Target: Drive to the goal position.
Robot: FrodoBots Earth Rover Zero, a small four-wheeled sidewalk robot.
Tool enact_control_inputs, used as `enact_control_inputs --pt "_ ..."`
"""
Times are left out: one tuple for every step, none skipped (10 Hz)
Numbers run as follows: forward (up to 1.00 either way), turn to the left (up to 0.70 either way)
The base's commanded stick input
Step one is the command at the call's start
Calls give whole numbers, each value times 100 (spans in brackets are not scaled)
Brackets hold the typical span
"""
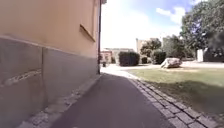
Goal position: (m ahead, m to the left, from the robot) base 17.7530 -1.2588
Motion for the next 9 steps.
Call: enact_control_inputs --pt "85 1" --pt "85 1" --pt "85 1" --pt "85 1" --pt "85 1" --pt "85 1" --pt "85 1" --pt "85 1" --pt "85 1"
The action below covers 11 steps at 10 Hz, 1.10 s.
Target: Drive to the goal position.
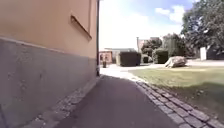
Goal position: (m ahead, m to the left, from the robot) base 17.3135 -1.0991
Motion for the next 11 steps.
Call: enact_control_inputs --pt "85 1" --pt "85 1" --pt "85 1" --pt "85 1" --pt "85 1" --pt "85 1" --pt "85 1" --pt "85 1" --pt "85 1" --pt "85 -4" --pt "85 -19"
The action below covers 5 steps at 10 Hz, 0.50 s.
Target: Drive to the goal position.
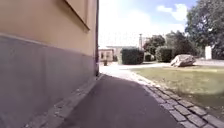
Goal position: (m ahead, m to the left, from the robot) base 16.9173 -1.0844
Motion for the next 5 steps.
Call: enact_control_inputs --pt "85 -9" --pt "85 1" --pt "85 1" --pt "85 1" --pt "85 1"
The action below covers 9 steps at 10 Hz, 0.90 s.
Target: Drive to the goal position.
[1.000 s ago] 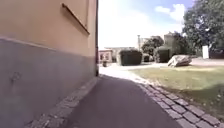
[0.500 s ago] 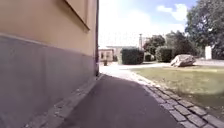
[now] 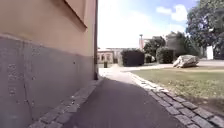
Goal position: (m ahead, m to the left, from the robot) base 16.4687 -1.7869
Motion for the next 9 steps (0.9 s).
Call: enact_control_inputs --pt "85 1" --pt "85 1" --pt "85 1" --pt "85 1" --pt "85 1" --pt "85 1" --pt "85 1" --pt "85 1" --pt "85 1"
